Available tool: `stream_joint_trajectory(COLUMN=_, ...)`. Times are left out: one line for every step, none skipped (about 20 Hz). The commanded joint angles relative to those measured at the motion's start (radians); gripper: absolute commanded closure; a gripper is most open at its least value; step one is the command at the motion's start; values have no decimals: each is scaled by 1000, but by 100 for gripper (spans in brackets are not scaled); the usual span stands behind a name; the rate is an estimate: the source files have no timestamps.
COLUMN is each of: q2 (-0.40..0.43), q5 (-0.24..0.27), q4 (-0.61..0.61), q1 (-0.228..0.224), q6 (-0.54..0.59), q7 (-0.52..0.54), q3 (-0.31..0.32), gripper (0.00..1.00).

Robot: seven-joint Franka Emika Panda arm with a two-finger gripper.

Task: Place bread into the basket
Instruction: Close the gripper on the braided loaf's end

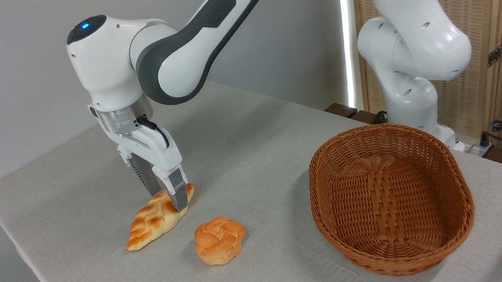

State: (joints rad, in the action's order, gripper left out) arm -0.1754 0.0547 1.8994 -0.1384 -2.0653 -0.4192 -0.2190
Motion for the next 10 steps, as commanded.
stream_joint_trajectory(q2=-6, q5=-22, q4=3, q1=0, q6=-22, q7=-75, q3=-2, gripper=0)
stream_joint_trajectory(q2=-6, q5=-22, q4=3, q1=0, q6=-21, q7=-79, q3=-2, gripper=0)
stream_joint_trajectory(q2=-7, q5=-22, q4=3, q1=0, q6=-22, q7=-79, q3=-2, gripper=0)
stream_joint_trajectory(q2=-6, q5=-22, q4=3, q1=0, q6=-22, q7=-79, q3=-2, gripper=0)
stream_joint_trajectory(q2=-7, q5=-22, q4=3, q1=0, q6=-22, q7=-82, q3=-2, gripper=0)
stream_joint_trajectory(q2=-6, q5=-22, q4=3, q1=2, q6=-21, q7=-93, q3=-2, gripper=0)
stream_joint_trajectory(q2=-6, q5=-22, q4=3, q1=3, q6=-16, q7=-119, q3=-2, gripper=0)
stream_joint_trajectory(q2=-4, q5=-22, q4=3, q1=5, q6=-13, q7=-137, q3=-2, gripper=0)
stream_joint_trajectory(q2=-4, q5=-22, q4=3, q1=7, q6=-13, q7=-145, q3=0, gripper=0)
stream_joint_trajectory(q2=-4, q5=-22, q4=3, q1=7, q6=-13, q7=-147, q3=-2, gripper=0)
